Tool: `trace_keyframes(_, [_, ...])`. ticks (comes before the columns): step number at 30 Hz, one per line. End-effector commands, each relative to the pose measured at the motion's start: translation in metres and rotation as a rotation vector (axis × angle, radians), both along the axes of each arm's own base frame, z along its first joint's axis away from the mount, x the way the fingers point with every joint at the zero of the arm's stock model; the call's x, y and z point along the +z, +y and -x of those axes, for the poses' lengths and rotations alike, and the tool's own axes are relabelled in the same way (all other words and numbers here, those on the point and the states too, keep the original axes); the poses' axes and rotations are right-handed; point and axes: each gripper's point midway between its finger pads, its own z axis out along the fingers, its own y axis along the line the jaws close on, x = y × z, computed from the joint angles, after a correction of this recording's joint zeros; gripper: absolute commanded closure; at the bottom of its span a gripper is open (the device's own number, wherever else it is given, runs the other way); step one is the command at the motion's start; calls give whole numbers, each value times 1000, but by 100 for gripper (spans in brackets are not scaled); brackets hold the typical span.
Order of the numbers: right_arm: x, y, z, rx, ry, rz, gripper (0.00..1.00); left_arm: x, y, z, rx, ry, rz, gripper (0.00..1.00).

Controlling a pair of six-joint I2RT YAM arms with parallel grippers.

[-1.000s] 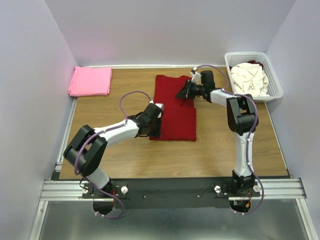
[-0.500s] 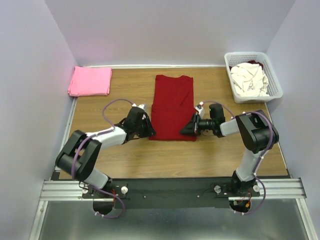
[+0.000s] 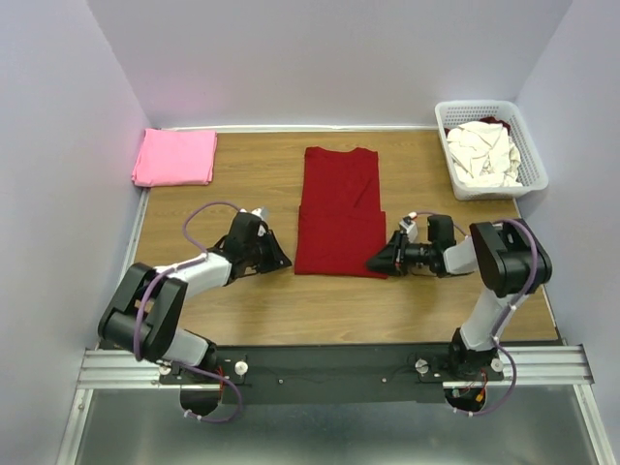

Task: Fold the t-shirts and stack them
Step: Fold the tshirt

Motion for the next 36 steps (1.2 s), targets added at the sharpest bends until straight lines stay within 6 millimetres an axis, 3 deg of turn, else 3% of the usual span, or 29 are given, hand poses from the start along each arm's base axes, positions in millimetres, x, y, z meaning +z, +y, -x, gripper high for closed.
trace_keyframes(1, [7, -10, 1, -18, -37, 149, 61, 20, 5, 6, -20, -57, -22, 74])
trace_keyframes(6, [25, -27, -9, -81, -152, 444, 54, 50, 9, 5, -17, -151, -125, 60])
trace_keyframes(9, [32, -29, -5, -106, -184, 567, 53, 63, 15, 3, 18, -186, -207, 53])
trace_keyframes(10, [36, -20, 1, -81, -200, 564, 53, 68, 15, 2, 22, -208, -243, 51])
trace_keyframes(12, [41, -8, 6, -55, -211, 523, 52, 72, 10, 3, 11, -217, -256, 50])
trace_keyframes(15, [69, 42, 21, 87, -261, 247, 53, 70, -1, 6, -28, -211, -259, 50])
trace_keyframes(19, [92, 68, 30, 129, -278, 1, 52, 67, -5, 8, -46, -203, -264, 50])
trace_keyframes(23, [62, 71, 20, 113, -228, 15, 52, 69, -6, 9, -49, -214, -263, 50])
trace_keyframes(24, [42, 71, 23, 126, -169, 26, 52, 70, -6, 9, -49, -215, -262, 50])
trace_keyframes(26, [31, 73, 23, 137, -142, 15, 53, 68, -5, 10, -54, -212, -265, 50])
trace_keyframes(27, [11, 71, 26, 129, -82, 40, 53, 68, -5, 10, -53, -212, -265, 50])
trace_keyframes(31, [-33, 59, 38, 71, 81, 116, 55, 68, -10, 11, -72, -210, -259, 50])
trace_keyframes(33, [-36, 58, 40, 62, 100, 122, 56, 67, -12, 12, -84, -206, -256, 50])
trace_keyframes(36, [-6, 63, 29, 68, -3, 85, 56, 65, -22, 12, -121, -202, -240, 50])
